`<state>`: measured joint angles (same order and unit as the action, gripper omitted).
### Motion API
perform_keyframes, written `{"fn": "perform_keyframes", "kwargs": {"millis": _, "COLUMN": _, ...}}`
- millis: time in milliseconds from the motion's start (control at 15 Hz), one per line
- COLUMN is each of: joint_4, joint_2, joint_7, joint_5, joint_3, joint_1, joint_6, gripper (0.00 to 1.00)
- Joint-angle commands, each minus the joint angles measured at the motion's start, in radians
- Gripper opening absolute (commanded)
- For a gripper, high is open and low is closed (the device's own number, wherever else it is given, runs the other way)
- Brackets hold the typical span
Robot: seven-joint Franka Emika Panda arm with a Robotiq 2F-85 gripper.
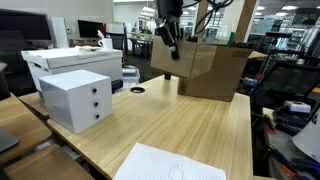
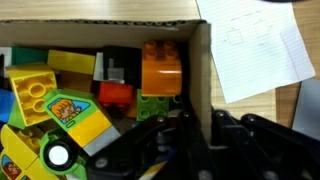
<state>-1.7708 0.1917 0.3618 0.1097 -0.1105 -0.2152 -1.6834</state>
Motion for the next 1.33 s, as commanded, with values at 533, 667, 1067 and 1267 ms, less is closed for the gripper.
{"fn": "perform_keyframes", "kwargs": {"millis": 533, "joint_4": 0.307, "joint_2": -0.004, "joint_7": -0.095, "joint_5": 0.074, "joint_3": -0.008, "joint_1": 0.050, "joint_6": 0.187, "gripper": 0.03}}
{"fn": "perform_keyframes", "kwargs": {"millis": 667, "joint_4": 0.355, "joint_2": 0.003, "joint_7": -0.109, "joint_5": 0.100, "joint_3": 0.001, "joint_1": 0.067, "joint_6": 0.206, "gripper": 0.03}}
{"fn": "perform_keyframes", "kwargs": {"millis": 1067, "joint_4": 0.462, "joint_2": 0.022, "joint_7": -0.109, "joint_5": 0.177, "joint_3": 0.026, "joint_1": 0.113, "joint_6": 0.261, "gripper": 0.03}}
{"fn": "perform_keyframes", "kwargs": {"millis": 1267, "joint_4": 0.510, "joint_2": 0.040, "joint_7": -0.091, "joint_5": 0.195, "joint_3": 0.036, "joint_1": 0.126, "joint_6": 0.300, "gripper": 0.03}}
